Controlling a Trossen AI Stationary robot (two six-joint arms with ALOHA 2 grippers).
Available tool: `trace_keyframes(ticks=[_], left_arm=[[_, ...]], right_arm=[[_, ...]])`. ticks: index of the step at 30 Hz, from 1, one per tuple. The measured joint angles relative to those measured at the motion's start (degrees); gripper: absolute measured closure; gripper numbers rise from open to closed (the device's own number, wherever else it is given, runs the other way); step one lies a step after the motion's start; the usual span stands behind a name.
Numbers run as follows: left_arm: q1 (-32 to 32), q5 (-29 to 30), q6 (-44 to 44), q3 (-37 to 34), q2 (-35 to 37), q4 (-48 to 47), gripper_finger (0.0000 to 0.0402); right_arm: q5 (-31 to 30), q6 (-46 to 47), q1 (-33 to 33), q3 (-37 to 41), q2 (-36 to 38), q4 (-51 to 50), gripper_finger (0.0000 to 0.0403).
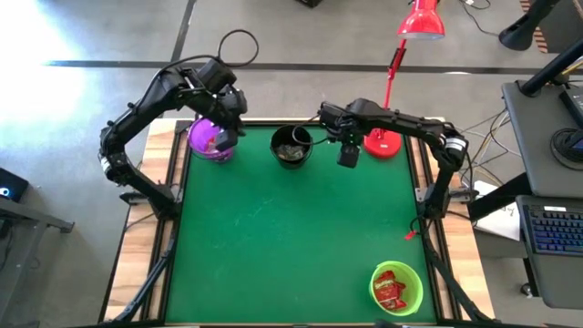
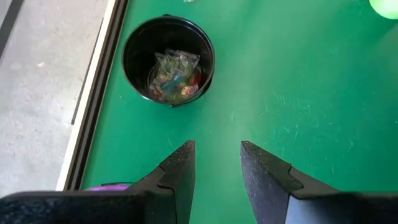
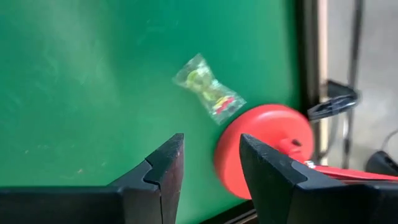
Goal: Sort candy
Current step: Put the green gummy into the black bucket
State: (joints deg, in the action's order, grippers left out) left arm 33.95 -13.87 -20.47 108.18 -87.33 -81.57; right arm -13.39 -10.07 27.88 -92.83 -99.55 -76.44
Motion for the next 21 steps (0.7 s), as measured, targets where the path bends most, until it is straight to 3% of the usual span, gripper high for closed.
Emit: trace_keyframes(ticks=[8,21], left_arm=[[0.0,0.0,0.02,0.0,0.0,-0.97,0.0292],[0.0,-0.02,0.4,0.0,0.0,-0.95,0.0292]], right_arm=[[2.89,-0.07,1.33,5.26,-0.02,0.48,0.0255],[3.35,4.04,0.91,5.13,-0.02,4.73,0.0292]])
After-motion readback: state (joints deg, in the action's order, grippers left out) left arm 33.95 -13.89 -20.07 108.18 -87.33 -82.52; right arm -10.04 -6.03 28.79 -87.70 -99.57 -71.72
